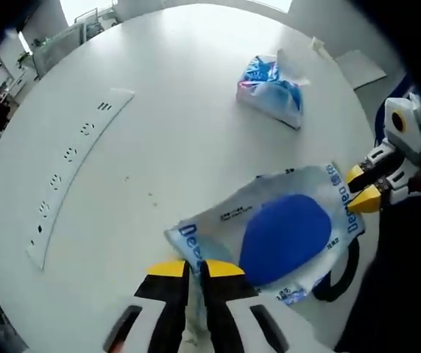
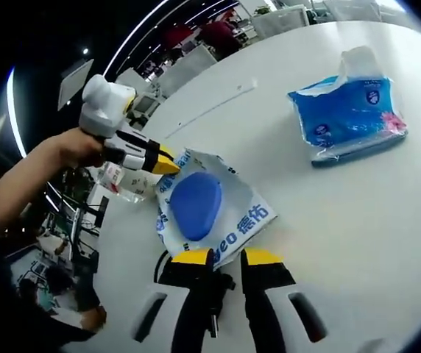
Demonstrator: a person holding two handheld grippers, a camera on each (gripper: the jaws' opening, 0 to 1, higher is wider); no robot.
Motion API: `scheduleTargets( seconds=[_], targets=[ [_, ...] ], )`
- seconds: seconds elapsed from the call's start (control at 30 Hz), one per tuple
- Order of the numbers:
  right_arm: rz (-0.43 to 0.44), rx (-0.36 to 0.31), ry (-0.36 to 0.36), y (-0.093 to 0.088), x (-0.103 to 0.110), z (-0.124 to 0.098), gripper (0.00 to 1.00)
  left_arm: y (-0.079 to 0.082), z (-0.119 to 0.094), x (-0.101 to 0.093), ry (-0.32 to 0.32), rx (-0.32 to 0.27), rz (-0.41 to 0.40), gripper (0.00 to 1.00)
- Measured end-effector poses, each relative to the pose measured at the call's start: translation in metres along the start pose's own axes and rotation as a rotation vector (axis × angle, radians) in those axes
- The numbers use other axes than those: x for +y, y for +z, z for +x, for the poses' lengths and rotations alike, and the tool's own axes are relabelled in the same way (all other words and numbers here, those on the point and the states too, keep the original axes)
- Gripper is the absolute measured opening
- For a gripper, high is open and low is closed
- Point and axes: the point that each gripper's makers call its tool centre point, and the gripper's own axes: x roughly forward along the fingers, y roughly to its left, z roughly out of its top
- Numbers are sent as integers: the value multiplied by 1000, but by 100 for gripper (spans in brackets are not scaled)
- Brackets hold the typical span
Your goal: Arrange the tabletop items into an orderly group along one side of the table until the central work area is clear of visible clutter.
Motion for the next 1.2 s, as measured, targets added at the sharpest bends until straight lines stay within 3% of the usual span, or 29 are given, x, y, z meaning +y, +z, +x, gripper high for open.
scheduleTargets(
  seconds=[0.3,0.63,0.9,1.2],
  targets=[
    [26,-18,15,5,4,-9,5,-1,-3,-6,-13,16,-38,0],
    [-15,-47,5,12,6,-17,3,0,-21,-12,1,9,-59,0],
    [-77,-86,-7,38,7,-31,2,-4,-34,-14,16,-6,-132,0],
    [-138,-99,-23,66,-2,-28,1,-11,-43,-18,23,-23,-186,0]
  ],
)
